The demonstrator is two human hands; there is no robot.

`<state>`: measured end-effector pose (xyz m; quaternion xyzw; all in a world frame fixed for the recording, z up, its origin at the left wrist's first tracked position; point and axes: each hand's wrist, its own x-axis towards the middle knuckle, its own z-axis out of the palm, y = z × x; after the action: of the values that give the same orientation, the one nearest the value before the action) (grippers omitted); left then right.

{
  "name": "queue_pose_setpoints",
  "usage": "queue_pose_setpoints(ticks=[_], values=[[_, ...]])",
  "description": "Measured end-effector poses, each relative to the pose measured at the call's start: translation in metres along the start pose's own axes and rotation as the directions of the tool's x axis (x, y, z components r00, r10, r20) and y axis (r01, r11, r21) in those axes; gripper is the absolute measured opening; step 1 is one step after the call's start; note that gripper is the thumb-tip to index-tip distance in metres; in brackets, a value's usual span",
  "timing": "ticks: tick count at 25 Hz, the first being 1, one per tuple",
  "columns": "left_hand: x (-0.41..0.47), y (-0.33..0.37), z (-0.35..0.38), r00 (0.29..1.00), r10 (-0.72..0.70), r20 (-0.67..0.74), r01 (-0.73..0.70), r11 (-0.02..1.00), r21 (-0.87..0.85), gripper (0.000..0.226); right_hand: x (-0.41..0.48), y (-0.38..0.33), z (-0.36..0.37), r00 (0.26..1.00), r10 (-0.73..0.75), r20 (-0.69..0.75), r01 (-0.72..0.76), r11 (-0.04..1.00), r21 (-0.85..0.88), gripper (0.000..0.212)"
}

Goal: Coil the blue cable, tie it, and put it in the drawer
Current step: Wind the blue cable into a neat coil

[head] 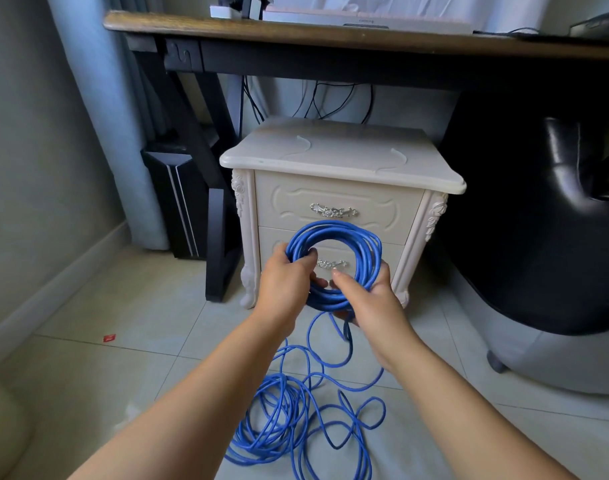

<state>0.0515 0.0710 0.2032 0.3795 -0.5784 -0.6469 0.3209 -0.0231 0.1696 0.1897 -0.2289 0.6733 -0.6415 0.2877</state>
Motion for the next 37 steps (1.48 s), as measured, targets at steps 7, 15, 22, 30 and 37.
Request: queue_pose_setpoints(ticks=[7, 15, 22, 30, 37], values=[[0.001, 0.008, -0.009, 0.986, 0.152, 0.073, -0.16, 0.981, 0.113, 0.006, 0.004, -0.026, -0.019, 0.996, -0.095, 0.0, 0.094, 0.988, 0.124, 0.062], [0.001, 0.016, -0.018, 0.913, 0.35, 0.211, -0.408, 0.809, 0.423, 0.007, 0.017, -0.023, -0.032, 0.8, -0.588, 0.122, 0.474, 0.492, -0.73, 0.089], [0.0, 0.006, -0.009, 0.943, 0.31, 0.122, -0.333, 0.871, 0.36, 0.007, 0.012, 0.005, -0.006, 0.887, -0.441, -0.139, 0.297, 0.774, -0.559, 0.033], [-0.021, 0.005, 0.008, 0.964, 0.057, 0.258, -0.055, 0.998, -0.015, 0.002, 0.019, -0.007, -0.012, 0.966, -0.047, -0.254, 0.074, 0.992, 0.098, 0.01], [-0.009, 0.01, -0.008, 0.911, 0.086, 0.402, -0.201, 0.946, 0.253, 0.029, 0.014, -0.02, -0.024, 0.942, -0.318, -0.109, 0.24, 0.863, -0.444, 0.025]])
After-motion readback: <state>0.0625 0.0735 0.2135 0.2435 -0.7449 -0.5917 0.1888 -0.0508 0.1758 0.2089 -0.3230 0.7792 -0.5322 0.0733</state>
